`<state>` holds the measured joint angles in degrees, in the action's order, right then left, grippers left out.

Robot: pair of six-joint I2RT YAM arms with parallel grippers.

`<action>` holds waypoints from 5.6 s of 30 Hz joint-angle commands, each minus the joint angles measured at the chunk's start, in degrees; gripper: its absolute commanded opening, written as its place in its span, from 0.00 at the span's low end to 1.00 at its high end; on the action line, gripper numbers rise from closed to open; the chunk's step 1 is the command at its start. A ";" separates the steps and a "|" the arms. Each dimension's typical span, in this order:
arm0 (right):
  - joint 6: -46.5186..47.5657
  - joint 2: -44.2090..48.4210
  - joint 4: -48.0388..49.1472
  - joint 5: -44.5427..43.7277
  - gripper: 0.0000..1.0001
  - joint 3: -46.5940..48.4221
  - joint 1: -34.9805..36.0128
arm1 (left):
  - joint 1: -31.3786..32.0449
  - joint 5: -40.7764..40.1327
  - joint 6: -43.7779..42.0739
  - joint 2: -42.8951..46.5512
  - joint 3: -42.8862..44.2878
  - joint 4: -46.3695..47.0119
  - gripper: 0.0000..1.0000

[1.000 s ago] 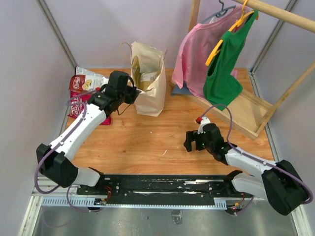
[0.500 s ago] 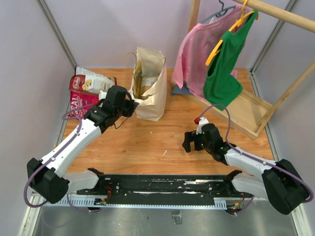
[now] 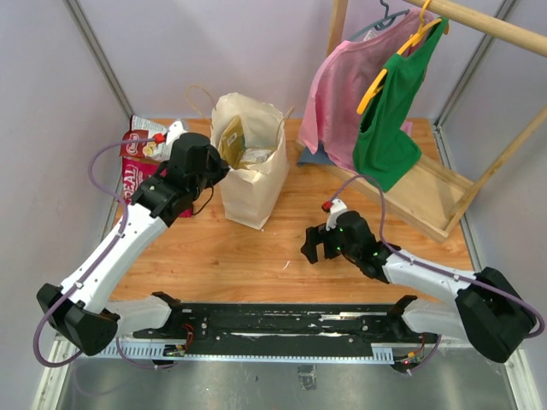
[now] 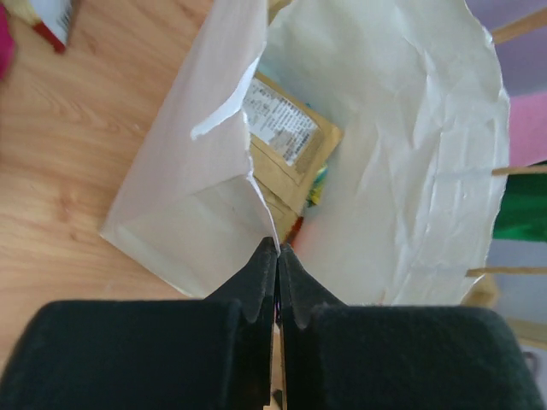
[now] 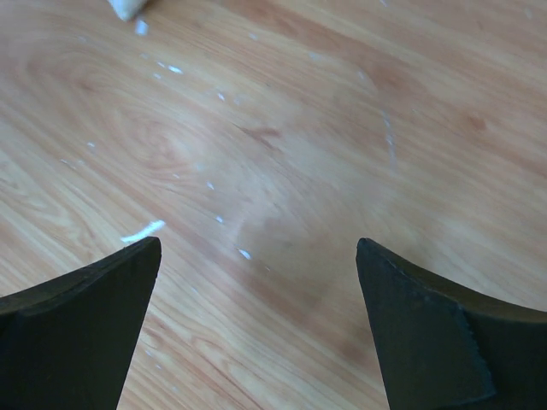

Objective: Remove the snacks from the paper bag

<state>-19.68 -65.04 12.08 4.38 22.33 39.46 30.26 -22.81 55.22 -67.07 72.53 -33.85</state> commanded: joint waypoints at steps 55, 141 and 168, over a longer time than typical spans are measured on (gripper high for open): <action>16.23 -48.80 53.45 -10.89 0.98 44.07 11.03 | -23.73 14.81 -27.36 9.22 -13.98 20.01 1.00; 48.29 -10.85 18.91 -4.84 0.01 32.90 5.56 | -23.76 25.38 -26.66 18.64 -25.24 25.72 1.00; 11.72 20.33 -8.23 -21.07 0.22 -3.99 16.13 | -23.67 34.74 -19.86 18.55 -40.18 32.10 0.97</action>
<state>-3.57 -47.29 10.57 -14.37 18.57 54.63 6.87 6.83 31.75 -47.66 36.07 -6.09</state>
